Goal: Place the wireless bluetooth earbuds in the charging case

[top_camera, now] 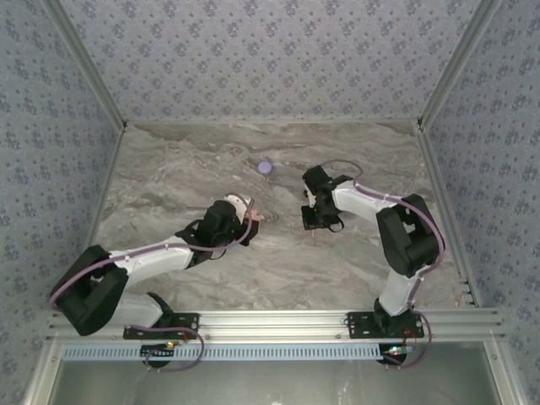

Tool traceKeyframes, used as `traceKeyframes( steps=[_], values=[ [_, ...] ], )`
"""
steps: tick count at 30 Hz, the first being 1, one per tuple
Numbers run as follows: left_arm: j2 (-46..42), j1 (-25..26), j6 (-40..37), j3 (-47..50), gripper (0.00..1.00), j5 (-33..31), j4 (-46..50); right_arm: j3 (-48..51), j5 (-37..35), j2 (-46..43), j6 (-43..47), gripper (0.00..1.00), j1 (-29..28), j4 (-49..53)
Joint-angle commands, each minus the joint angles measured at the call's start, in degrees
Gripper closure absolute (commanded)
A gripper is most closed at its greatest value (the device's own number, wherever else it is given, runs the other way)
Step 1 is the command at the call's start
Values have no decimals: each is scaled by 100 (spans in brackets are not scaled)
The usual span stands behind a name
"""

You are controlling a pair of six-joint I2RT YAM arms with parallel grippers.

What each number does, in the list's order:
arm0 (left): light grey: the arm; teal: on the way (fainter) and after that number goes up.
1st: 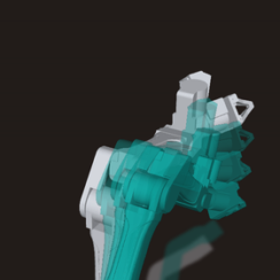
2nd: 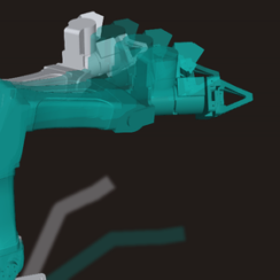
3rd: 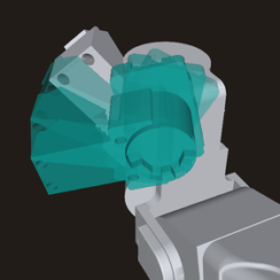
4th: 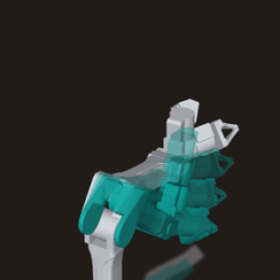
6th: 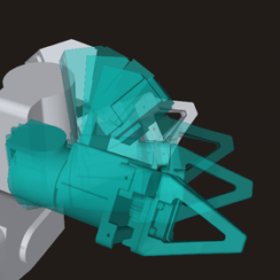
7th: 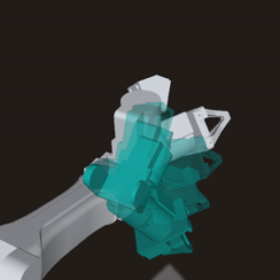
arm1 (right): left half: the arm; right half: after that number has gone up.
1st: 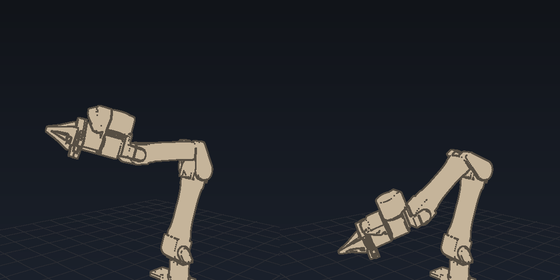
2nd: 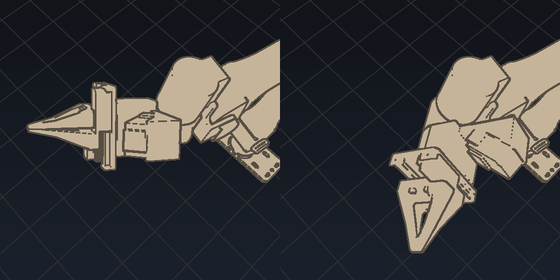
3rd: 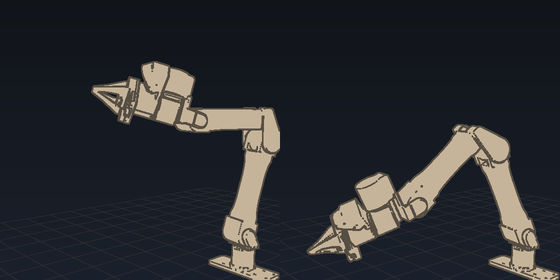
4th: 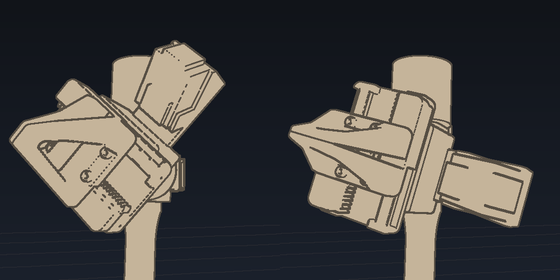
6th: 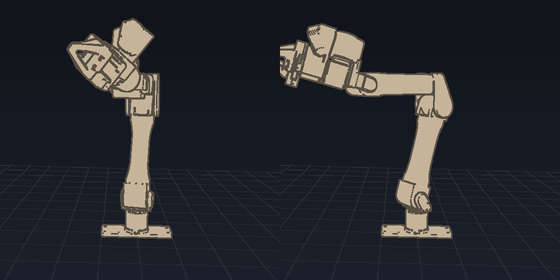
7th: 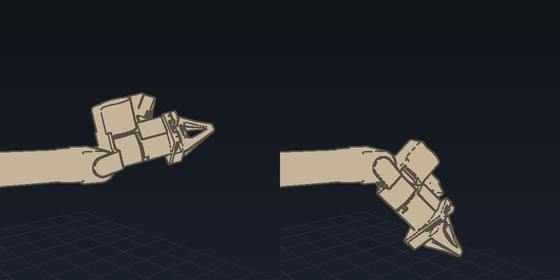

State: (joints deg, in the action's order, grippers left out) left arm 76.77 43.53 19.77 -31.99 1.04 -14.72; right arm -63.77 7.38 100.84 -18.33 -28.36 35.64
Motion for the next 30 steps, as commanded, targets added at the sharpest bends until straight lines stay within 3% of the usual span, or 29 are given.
traceKeyframes(
  steps=[1,14,30],
  values=[
    [223,59,136,-185,100,423,-656,151,533,-472,52,77,84,-484],
    [1067,117,306,-137,100,1284,-2074,531,1200,-1850,34,77,147,-1312],
    [1288,196,549,-19,100,2013,-3696,638,591,-2864,199,77,-460,-1928]
  ],
)
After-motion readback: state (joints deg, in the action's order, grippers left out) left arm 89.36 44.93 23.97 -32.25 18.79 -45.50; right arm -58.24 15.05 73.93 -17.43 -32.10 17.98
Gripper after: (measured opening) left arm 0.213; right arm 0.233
